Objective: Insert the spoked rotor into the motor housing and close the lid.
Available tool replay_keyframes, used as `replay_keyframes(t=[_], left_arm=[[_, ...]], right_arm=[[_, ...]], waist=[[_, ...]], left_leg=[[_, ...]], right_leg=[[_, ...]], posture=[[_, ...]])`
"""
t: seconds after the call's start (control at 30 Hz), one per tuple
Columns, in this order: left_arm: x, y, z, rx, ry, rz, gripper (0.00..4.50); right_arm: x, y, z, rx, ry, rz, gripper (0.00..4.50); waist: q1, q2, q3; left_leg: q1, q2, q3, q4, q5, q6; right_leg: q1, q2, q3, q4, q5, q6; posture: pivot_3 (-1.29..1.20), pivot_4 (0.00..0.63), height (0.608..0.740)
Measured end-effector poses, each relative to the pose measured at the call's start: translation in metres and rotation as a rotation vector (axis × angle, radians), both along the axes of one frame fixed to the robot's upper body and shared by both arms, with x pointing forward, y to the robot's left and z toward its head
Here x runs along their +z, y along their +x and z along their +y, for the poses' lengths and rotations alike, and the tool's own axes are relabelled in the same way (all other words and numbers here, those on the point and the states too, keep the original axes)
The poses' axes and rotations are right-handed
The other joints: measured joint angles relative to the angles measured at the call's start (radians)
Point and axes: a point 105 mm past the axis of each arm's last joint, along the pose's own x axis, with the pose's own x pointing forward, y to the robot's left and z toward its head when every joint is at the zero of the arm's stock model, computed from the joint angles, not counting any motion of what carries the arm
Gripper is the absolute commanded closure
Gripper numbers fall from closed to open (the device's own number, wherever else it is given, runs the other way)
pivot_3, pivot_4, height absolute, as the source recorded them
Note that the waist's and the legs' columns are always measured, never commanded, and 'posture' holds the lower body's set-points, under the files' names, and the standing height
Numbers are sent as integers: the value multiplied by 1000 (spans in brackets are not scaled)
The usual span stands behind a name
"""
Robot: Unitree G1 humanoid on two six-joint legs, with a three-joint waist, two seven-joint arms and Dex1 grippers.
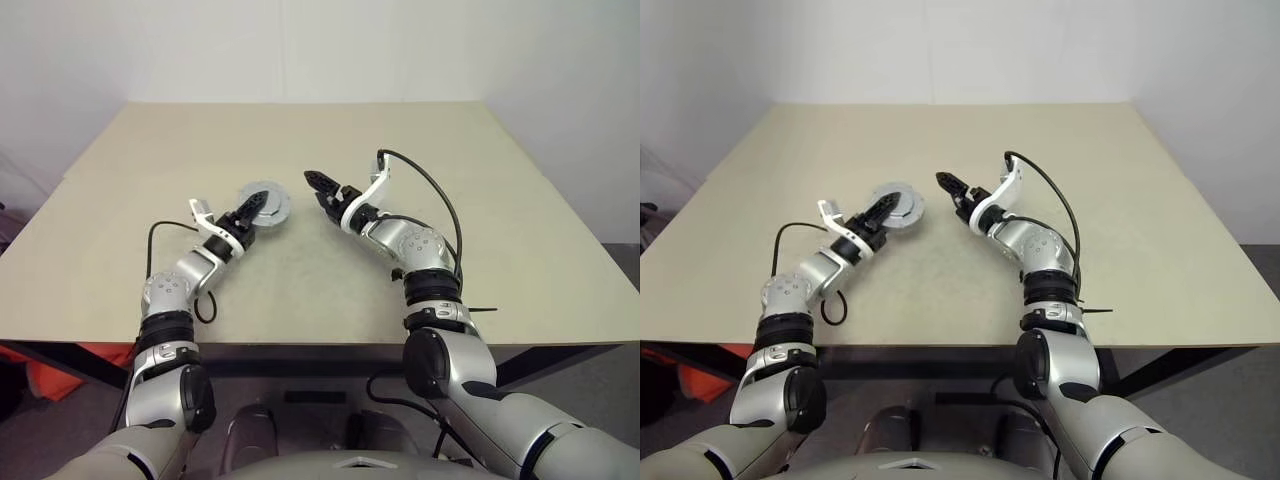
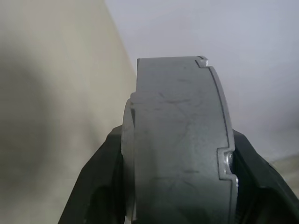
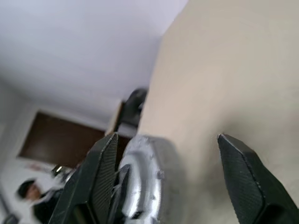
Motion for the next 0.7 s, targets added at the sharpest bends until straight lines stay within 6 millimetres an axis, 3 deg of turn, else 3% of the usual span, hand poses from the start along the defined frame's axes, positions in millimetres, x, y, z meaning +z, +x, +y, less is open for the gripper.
replay_keyframes(t=[0.13,0.23,0.33,0.53,0.7], left_arm=[[-12,7,63,319,-16,92,2229],[-21,0,96,453,1,149,2229],[-28,-3,107,503,23,201,2229],[-34,-3,110,533,45,254,2229],[-35,-4,115,555,64,271,732]], right_arm=[[-4,3,-7,-22,-11,10,646],[-4,4,-13,-37,-12,8,646],[-3,4,-10,-33,-3,8,646],[-1,4,0,-8,4,14,646],[-5,4,4,3,6,30,616]], waist=[[-10,0,0],[-5,-1,0],[4,-2,0],[5,-6,0],[3,-6,0]], left_leg=[[0,0,0,0,0,0],[0,0,-1,0,0,0],[-2,0,-2,2,0,1],[-1,1,-3,4,0,0],[0,0,-3,4,0,0]], right_leg=[[0,1,0,0,1,1],[0,1,0,0,1,1],[0,0,-1,0,0,0],[2,0,-1,1,1,1],[2,0,-1,2,1,1]], posture=[[0,0,740],[0,0,740],[0,0,740],[0,0,740],[0,0,740]])
